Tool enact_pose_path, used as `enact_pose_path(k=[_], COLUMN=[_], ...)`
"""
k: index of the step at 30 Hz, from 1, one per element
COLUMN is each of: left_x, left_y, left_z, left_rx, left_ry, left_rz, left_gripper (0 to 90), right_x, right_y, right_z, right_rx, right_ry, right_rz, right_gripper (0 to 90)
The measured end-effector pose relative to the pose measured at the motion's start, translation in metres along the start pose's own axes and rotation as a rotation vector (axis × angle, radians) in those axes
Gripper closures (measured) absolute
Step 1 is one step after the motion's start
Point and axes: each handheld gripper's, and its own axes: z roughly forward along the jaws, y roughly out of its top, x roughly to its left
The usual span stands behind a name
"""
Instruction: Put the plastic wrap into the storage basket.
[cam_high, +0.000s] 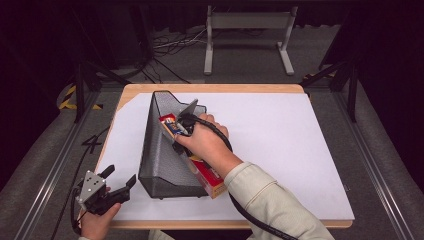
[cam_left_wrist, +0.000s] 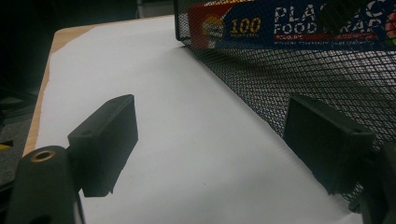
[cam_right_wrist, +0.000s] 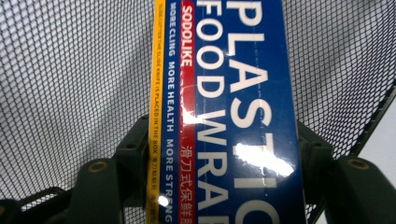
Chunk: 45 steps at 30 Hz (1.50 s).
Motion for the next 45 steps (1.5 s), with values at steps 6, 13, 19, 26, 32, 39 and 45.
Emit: enact_pose_path(k=[6, 13, 19, 26, 32, 39, 45], left_x=[0.0, -0.001, -0.001, 0.0, -0.001, -0.001, 0.0], left_y=[0.0, 0.001, 0.0, 0.0, 0.001, 0.0, 0.0], left_z=[0.001, 0.002, 0.002, 0.001, 0.002, 0.003, 0.002], left_rx=[0.0, -0.001, -0.001, -0.005, -0.005, -0.001, -0.003], left_ry=[-0.001, -0.001, 0.003, 0.009, 0.008, 0.008, 0.011], left_rz=[-0.003, 0.0, -0.004, -0.004, -0.005, -0.002, -0.005], left_gripper=[18.7, 18.6, 18.6, 18.6, 18.6, 18.6, 18.6], right_x=[-0.004, -0.007, -0.011, -0.014, -0.019, -0.032, -0.051], right_y=[0.001, -0.004, -0.014, -0.025, -0.041, -0.056, -0.069], right_z=[-0.013, -0.035, -0.05, -0.062, -0.078, -0.089, -0.095], right_rx=[-0.083, -0.219, -0.361, -0.414, -0.491, -0.528, -0.538], right_ry=[0.036, 0.059, 0.108, 0.159, 0.175, 0.177, 0.167], right_rz=[-0.018, -0.087, -0.126, -0.16, -0.185, -0.189, -0.176], right_gripper=[26.1, 22.6, 22.6, 22.7, 22.9, 22.9, 22.8])
